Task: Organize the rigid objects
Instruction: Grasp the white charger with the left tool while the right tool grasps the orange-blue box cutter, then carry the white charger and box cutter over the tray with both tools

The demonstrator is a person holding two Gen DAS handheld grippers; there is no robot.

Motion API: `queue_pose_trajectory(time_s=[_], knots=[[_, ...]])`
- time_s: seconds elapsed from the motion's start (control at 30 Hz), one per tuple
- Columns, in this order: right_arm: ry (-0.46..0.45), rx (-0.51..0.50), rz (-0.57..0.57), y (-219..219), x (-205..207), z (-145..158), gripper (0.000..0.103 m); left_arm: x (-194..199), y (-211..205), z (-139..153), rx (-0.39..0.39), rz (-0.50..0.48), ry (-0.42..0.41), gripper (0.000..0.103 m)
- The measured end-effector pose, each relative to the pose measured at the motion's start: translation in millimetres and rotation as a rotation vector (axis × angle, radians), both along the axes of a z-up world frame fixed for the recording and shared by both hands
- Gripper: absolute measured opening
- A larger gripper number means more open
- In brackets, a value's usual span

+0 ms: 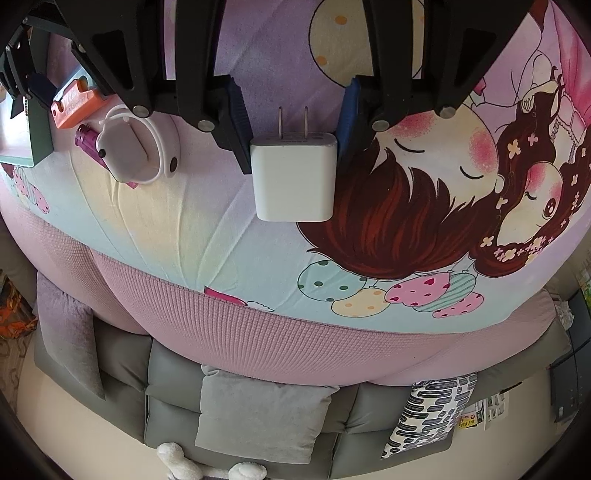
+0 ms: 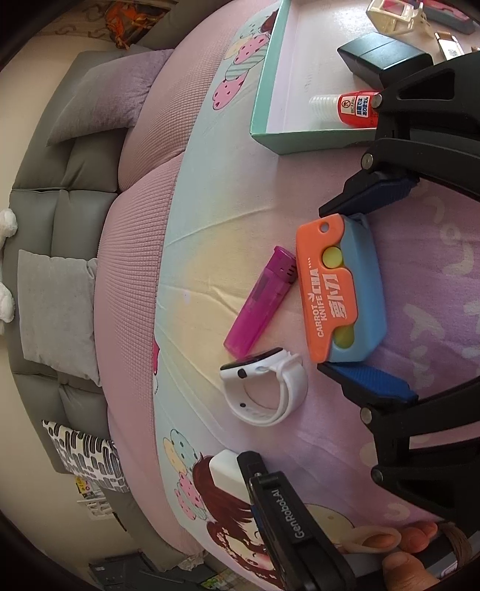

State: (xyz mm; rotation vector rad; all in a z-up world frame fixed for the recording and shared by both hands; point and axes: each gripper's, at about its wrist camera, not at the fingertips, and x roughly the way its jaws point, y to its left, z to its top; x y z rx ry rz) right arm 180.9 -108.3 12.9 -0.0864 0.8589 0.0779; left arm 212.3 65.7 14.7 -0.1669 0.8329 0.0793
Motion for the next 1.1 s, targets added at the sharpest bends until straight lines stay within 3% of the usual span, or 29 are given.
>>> queue_pose_trajectory(time_s=[0.47, 0.7, 0.9, 1.1], knots=[[-0.067, -0.017, 0.005, 0.2, -10.9, 28.5, 0.076, -15.2, 8.6, 20.2, -0.055, 0.004, -0.069, 0.044], [-0.126, -0.01, -0.044, -16.1, -23.8, 61.0, 0.076, -30.8, 13.5, 48.9, -0.061, 0.008, -0.14, 0.044], [-0.166, 0.022, -0.107, -41.0, -41.4, 89.0, 0.076, -40.0, 4.6, 66.4, -0.041, -0.01, -0.147, 0.044], [-0.16, 0.027, -0.179, -68.6, -52.2, 95.5, 0.076, -49.9, -11.2, 86.1, -0.031, -0.029, -0.162, 0.044]])
